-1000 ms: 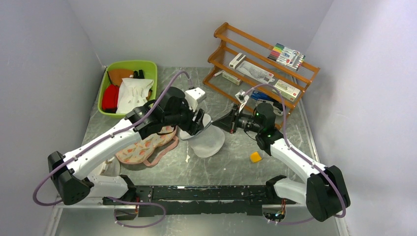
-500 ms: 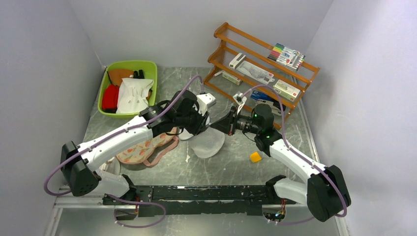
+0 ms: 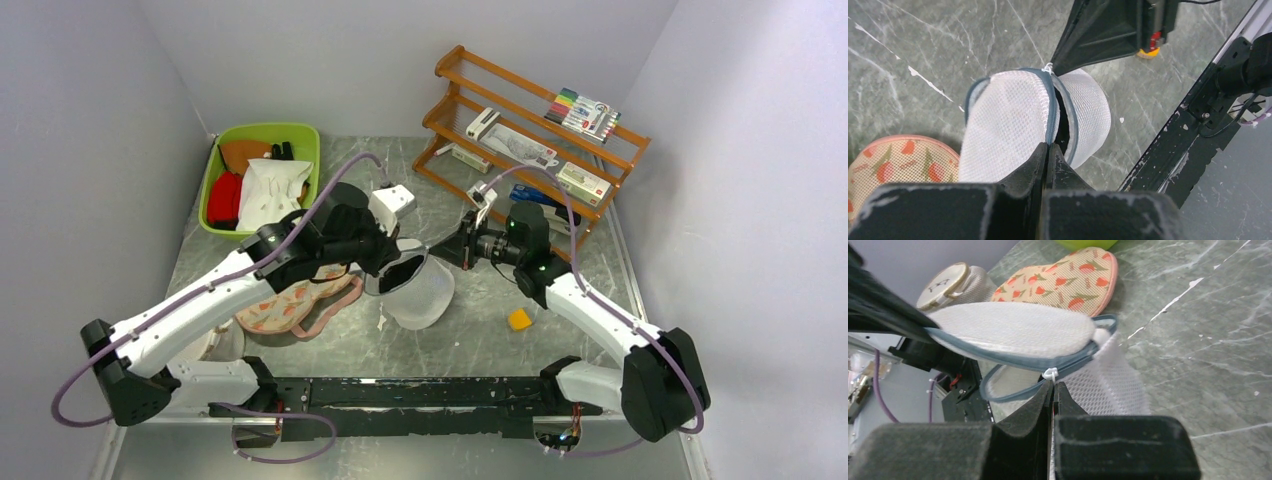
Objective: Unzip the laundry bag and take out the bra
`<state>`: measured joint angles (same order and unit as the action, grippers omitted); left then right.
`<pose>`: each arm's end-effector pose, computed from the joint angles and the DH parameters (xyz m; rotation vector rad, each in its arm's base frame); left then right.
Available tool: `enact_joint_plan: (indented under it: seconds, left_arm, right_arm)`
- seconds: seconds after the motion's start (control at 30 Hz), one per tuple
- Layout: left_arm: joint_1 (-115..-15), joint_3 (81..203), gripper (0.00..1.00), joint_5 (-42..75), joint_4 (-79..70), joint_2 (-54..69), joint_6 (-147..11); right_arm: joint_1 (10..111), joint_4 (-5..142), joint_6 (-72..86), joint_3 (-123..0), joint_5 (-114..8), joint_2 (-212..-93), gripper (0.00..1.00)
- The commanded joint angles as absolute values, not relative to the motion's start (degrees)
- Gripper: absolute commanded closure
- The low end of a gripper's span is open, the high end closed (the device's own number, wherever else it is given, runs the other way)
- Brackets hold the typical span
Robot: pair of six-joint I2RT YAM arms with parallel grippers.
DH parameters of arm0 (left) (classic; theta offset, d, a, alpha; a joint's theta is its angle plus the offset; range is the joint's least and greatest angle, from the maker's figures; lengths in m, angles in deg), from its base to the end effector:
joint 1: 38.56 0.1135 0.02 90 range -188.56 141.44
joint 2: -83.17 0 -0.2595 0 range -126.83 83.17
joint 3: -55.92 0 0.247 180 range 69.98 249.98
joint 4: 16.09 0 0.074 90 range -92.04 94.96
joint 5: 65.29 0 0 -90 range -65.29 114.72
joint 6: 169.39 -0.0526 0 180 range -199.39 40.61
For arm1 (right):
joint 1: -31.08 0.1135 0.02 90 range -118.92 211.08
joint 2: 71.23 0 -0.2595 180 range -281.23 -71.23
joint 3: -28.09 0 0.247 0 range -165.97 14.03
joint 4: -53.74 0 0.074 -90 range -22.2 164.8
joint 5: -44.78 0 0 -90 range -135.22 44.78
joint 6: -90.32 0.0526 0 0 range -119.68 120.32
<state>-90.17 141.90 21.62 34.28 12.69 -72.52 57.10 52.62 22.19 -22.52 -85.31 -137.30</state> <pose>0.1686 -0.2174 0.3518 0.8857 2.0688 -0.6267 0.2219 0.1460 0.2566 -0.5948 1.8423 1.2081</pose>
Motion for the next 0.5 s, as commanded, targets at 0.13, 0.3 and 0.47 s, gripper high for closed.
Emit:
enact_joint_plan:
  seconds: [0.13,0.3,0.47]
  left_arm:
    - [-90.51,145.97,0.93,18.83,36.39,17.74,-73.92]
    - [-90.62,149.26,0.93,21.89,38.48,17.44,-72.04]
    - [-90.53,154.56,0.93,30.5,42.52,14.24,-67.72]
  right_arm:
    - [57.18,56.24,17.5,-28.11,-83.71,-144.31,1.0]
    - [57.26,56.22,17.44,-29.71,-85.5,-147.74,1.0]
    - [57.27,61.61,16.43,-32.76,-81.67,-148.83,0.88]
